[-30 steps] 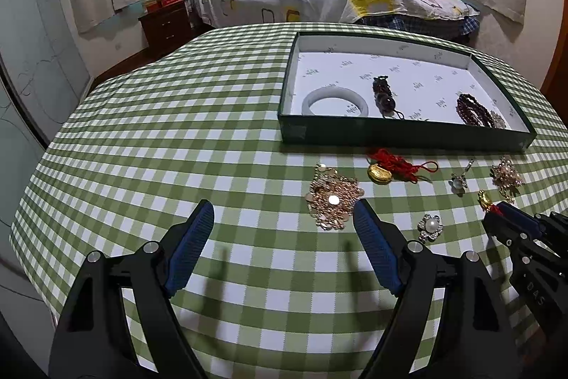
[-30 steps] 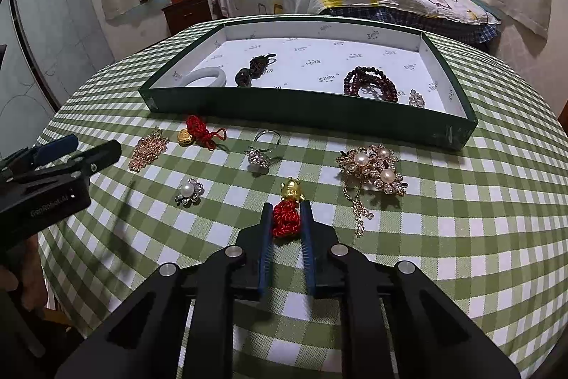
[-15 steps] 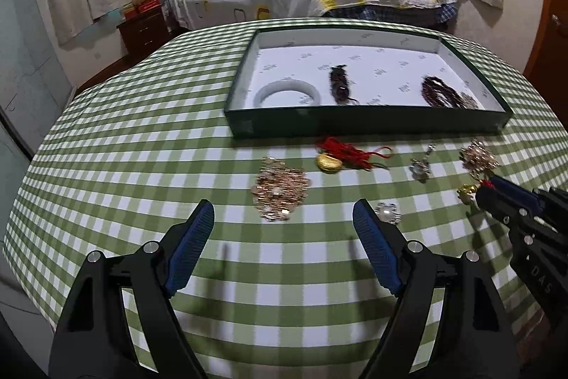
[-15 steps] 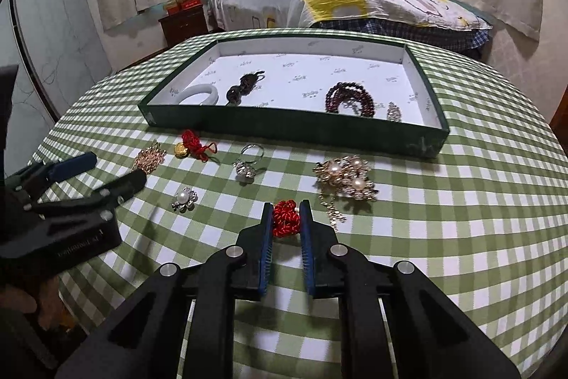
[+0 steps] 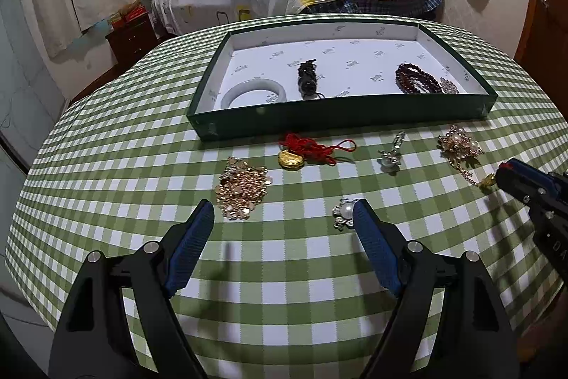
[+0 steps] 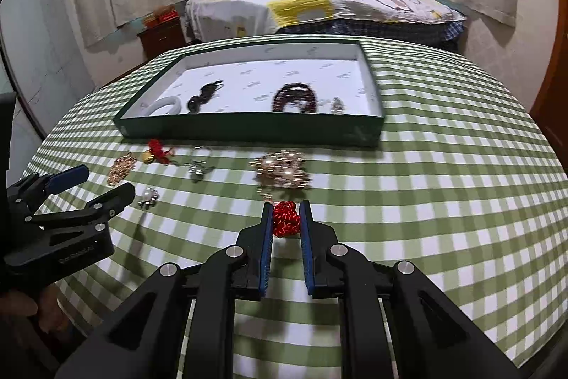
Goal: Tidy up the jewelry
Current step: 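Grasp the small pearl brooch with the left gripper while the right holds the charm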
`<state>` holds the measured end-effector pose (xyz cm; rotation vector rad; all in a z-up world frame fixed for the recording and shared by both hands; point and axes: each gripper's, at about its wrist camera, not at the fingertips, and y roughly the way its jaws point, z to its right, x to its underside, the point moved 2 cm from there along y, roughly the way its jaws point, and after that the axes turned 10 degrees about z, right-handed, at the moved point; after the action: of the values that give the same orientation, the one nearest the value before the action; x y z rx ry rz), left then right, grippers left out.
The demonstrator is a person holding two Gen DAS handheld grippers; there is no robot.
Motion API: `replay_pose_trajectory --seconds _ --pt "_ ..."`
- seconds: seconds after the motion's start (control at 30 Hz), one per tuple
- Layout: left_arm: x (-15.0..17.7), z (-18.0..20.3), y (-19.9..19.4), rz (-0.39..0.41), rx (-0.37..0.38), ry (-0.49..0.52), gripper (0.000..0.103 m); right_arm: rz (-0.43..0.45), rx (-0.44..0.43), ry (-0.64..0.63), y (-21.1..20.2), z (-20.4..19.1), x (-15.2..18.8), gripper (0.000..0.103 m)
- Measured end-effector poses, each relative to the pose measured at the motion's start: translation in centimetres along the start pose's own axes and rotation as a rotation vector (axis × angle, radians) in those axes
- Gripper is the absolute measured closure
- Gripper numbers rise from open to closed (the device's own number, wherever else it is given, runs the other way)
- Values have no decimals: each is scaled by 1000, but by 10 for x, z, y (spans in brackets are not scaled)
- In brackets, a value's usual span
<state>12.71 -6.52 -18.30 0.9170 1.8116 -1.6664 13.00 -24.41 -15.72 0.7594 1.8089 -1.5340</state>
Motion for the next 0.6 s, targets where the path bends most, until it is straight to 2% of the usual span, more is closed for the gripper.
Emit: replay_pose_trajectory --seconds 0.17,0.2,0.43,0.6 --pt "0 11 5 -6 13 19 27 13 25 13 -4 11 -1 88" --pt "0 13 7 -10 17 23 32 14 26 17 -4 13 -1 88" --pt "3 16 19 -43 38 11 45 15 23 24 -4 14 0 88" --pt "4 19 18 -35 90 9 63 10 24 27 -3 14 1 88"
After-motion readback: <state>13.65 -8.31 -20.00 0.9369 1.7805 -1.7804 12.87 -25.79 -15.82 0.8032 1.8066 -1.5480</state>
